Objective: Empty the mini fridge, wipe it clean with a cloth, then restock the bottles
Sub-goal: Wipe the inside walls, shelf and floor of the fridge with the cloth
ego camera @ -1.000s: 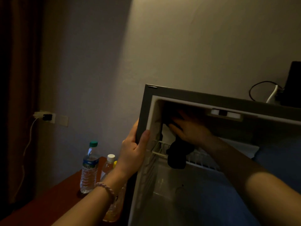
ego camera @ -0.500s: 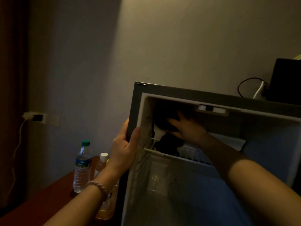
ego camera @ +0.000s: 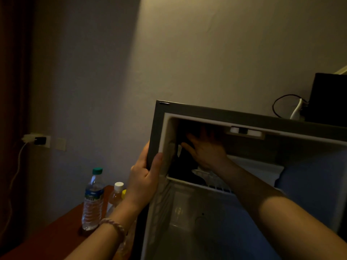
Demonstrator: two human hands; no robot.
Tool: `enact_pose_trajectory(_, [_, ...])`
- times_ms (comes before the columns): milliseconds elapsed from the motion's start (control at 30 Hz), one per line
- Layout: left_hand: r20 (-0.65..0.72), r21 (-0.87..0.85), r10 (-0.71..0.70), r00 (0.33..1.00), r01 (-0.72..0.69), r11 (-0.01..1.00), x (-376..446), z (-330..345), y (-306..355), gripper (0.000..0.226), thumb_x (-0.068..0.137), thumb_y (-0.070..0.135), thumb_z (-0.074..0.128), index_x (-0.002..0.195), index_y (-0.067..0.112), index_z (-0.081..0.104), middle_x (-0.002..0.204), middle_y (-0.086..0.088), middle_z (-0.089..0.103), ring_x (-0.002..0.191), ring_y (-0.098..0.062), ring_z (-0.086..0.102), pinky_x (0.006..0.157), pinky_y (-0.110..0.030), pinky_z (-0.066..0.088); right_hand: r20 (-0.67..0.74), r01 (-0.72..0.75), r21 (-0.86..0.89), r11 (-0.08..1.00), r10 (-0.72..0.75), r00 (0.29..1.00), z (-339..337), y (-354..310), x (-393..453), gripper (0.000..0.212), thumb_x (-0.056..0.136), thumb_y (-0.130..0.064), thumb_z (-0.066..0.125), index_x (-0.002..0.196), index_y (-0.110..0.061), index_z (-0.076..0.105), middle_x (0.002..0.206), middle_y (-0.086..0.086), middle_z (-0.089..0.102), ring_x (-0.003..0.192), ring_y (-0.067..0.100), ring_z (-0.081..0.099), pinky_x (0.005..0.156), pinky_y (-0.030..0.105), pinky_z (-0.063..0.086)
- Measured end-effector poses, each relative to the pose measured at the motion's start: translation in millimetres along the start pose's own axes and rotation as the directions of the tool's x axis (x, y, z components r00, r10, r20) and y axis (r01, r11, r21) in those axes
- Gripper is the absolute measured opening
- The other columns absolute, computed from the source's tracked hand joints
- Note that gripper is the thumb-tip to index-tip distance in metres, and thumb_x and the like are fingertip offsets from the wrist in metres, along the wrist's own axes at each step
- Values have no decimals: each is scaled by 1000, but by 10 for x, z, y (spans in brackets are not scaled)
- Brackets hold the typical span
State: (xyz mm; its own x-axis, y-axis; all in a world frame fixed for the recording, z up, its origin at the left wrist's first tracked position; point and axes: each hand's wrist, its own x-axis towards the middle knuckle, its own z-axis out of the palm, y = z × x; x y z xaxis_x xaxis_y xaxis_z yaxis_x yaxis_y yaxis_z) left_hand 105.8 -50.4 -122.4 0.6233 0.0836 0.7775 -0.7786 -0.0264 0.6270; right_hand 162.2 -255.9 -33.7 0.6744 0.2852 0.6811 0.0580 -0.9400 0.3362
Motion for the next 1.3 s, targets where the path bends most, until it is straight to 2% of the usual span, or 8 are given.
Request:
enact_pose_trajectory(133, [18, -5, -9, 1000, 9, 1000, 5, -10, -21, 95, 80, 83, 44, 146, 15, 42, 107, 15, 70, 94, -9, 71, 73, -24, 58, 97, 98, 61, 993, -103, 990, -31, 68, -74, 75, 84, -80, 6, 149, -46, 23, 160, 5, 12, 139, 39, 18, 113, 54, 19])
enact_pose_trajectory(300, [20, 10, -11, 1000, 11, 1000, -18, -4, -10, 79, 86, 67, 45, 148, 17, 41, 113, 7, 68, 97, -6, 70, 73, -19, 56, 201, 305, 101, 947, -319, 926, -78, 304, -180, 81, 76, -90, 20, 144, -62, -13, 163, 3, -6, 145, 46, 6, 115, 60, 25])
enact_pose_trajectory(533, [24, 12, -8, 1000, 8, 1000, -8, 2, -17, 77, 86, 66, 44, 148, 21, 40, 114, 9, 68, 97, -9, 70, 73, -23, 58, 146, 248, 12, 969, -247, 958, -15, 235, -198, 80, 82, -77, 47, 151, -53, 12, 163, 6, 0, 144, 48, 4, 105, 59, 40])
enact_pose_trajectory(700, [16, -12, 2, 1000, -2, 1000, -10, 8, -39, 83, 85, 72, 46, 148, 19, 41, 116, 8, 69, 101, -10, 70, 78, -22, 57, 85, 182, -8, 983, -181, 980, -1, 167, -60, 61, 87, -43, 68, 143, -38, 44, 159, 15, 20, 141, 50, 20, 103, 58, 42])
enact_pose_trajectory(833, [20, -43, -8, 1000, 9, 999, -5, 5, -18, 97, 78, 85, 45, 147, 18, 42, 111, 5, 71, 94, -11, 72, 72, -23, 58, -55, 180, 81, 980, -176, 983, -14, 179, -32, 53, 69, -29, 86, 118, -24, 66, 140, 23, 48, 114, 55, 53, 78, 60, 55])
enact_pose_trajectory(933, [22, -54, -1, 1000, 2, 999, 1, 5, -22, 94, 78, 84, 46, 147, 21, 41, 109, 13, 70, 93, -12, 72, 71, -25, 59, -216, 127, 88, 988, -106, 971, 0, 239, -109, 68, 65, -28, 88, 126, -27, 58, 133, 20, 53, 97, 50, 61, 62, 52, 59])
enact_pose_trajectory(1167, [15, -29, 19, 1000, -19, 999, -9, 10, -15, 86, 84, 77, 46, 147, 18, 42, 108, 17, 69, 90, -8, 72, 69, -20, 57, -151, -91, 133, 987, 111, 982, 107, 75, -79, 56, 87, -37, 66, 141, -34, 50, 145, 19, 41, 119, 49, 48, 83, 54, 51])
enact_pose_trajectory(1300, [11, 8, 0, 1000, 0, 1000, -8, 12, -36, 79, 87, 70, 46, 148, 21, 41, 112, 11, 69, 95, -7, 71, 74, -24, 59, -57, -81, 146, 986, 90, 994, 15, -115, -4, 71, 81, -71, 21, 142, -41, 42, 154, 9, 27, 133, 42, 31, 104, 48, 34])
